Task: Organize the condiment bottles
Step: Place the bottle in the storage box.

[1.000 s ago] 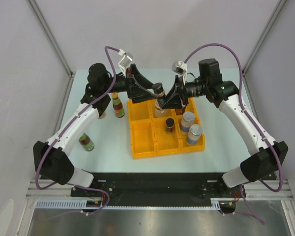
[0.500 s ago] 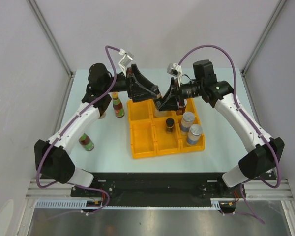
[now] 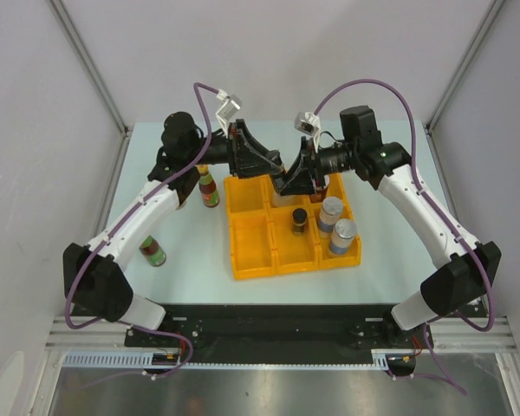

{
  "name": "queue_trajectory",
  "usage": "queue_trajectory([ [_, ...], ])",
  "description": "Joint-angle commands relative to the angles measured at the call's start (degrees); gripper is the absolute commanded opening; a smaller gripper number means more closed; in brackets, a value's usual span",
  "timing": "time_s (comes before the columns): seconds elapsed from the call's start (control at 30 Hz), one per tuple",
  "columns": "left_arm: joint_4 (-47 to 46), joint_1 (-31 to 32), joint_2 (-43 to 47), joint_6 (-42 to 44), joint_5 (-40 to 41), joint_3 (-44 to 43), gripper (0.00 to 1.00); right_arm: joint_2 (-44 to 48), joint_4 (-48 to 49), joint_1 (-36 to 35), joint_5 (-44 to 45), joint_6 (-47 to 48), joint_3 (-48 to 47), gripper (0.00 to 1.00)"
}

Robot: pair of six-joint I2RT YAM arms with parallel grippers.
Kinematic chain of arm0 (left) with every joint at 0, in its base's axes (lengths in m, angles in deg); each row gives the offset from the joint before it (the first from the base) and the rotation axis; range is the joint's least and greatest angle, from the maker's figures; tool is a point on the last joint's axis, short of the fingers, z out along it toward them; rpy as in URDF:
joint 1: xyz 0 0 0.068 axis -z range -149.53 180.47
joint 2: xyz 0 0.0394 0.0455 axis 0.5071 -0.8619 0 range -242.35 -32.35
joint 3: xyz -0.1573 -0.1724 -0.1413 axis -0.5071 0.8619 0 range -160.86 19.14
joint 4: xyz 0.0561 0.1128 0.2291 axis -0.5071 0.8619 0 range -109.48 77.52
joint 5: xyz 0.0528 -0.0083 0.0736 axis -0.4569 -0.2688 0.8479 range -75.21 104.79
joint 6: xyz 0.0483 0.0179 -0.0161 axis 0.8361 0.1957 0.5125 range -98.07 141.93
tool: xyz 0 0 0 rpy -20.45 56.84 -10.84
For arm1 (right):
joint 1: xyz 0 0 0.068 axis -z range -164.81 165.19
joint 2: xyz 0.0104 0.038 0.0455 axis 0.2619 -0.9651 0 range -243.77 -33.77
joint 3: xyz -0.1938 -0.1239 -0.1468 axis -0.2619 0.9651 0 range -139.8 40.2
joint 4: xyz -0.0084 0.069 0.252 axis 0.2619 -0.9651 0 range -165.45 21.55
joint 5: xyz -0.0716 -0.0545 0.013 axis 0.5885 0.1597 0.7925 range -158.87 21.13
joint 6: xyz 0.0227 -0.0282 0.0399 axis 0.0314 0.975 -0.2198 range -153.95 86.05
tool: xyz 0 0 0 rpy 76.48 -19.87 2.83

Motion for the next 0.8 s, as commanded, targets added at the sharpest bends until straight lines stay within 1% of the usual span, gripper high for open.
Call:
queue_trajectory([
  [0.0, -0.36, 0.49, -0.21, 1.22, -0.73, -2.47, 0.36, -0.32, 0.68, -0.37, -0.30, 0.70, -1.85, 0.34],
  [0.03, -0.19, 0.49, -0.21, 1.39, -0.64, -2.47, 0.34, -0.32, 0.68, -0.37, -0.21, 0.79, -1.76, 0.35],
  [0.07, -0.01, 0.49, -0.39, 2.09, -0.47, -2.47, 0.24, -0.32, 0.59, -0.37, -0.04, 0.79, -1.76, 0.37],
  [0.1, 1.04, 0.49, -0.30, 2.71, -0.46, -2.47, 0.20, -0.32, 0.33, -0.28, 0.14, 0.79, -1.85, 0.39],
  [0.13, 1.83, 0.49, -0.30, 3.41, -0.12, -2.47, 0.13, -0.32, 0.32, -0.28, 0.14, 0.79, -2.11, 0.48],
  [0.17, 2.79, 0.49, -0.30, 5.25, 0.32, -2.47, 0.03, -0.23, 0.06, -0.19, 0.40, 0.79, -2.20, 0.54],
  [0.2, 4.72, 0.49, -0.30, 6.22, 0.50, -2.38, 0.01, -0.23, -0.37, -0.02, 0.49, 0.79, -2.46, 0.59],
  [0.27, 6.75, 0.49, -0.21, 9.55, 0.85, -2.03, 0.00, -0.14, -0.82, 0.42, 0.23, 0.79, -3.25, 0.72],
  [0.3, 8.67, 0.49, -0.04, 10.70, 1.46, -1.86, 0.00, -0.14, -1.25, 0.60, 0.14, 0.61, -3.61, 0.76],
  [0.33, 9.56, 0.49, 0.14, 12.02, 1.90, -1.33, 0.00, -0.05, -1.43, 1.30, -0.03, 0.44, -3.96, 0.85],
  [0.37, 11.23, 0.49, 0.31, 14.21, 2.69, -0.98, 0.00, -0.05, -1.69, 1.74, -0.56, 0.35, -4.66, 0.88],
  [0.4, 11.68, 0.49, 0.66, 15.10, 3.05, -0.63, 0.00, -0.05, -1.96, 2.09, -0.82, 0.09, -4.92, 0.89],
  [0.43, 11.94, 0.49, 0.84, 16.59, 3.57, 0.42, 0.00, -0.05, -2.14, 3.05, -0.91, 0.00, -5.28, 0.93],
  [0.5, 12.39, 0.49, 1.89, 18.53, 5.85, 2.00, 0.00, 0.30, -3.10, 4.20, -1.18, 0.17, -6.50, 0.94],
  [0.57, 11.16, 0.58, 2.68, 21.07, 7.96, 5.51, 0.00, 0.82, -4.15, 6.57, -1.09, 0.61, -7.47, 0.95],
  [0.6, 10.89, 0.75, 3.38, 22.30, 10.58, 6.74, 0.00, 1.52, -4.33, 7.53, -1.09, 0.79, -7.65, 0.95],
  [0.63, 10.54, 1.01, 3.48, 24.92, 11.65, 9.02, 0.00, 1.79, -4.51, 9.72, -0.91, 0.70, -7.83, 0.96],
  [0.73, 11.50, 3.03, 3.13, 31.43, 17.36, 12.90, 0.00, 3.46, -3.72, 13.16, 0.14, -0.18, -8.00, 0.98],
  [0.77, 11.68, 3.65, 2.95, 32.50, 18.34, 13.69, 0.00, 3.90, -3.11, 15.61, 0.49, -1.14, -7.92, 0.98],
])
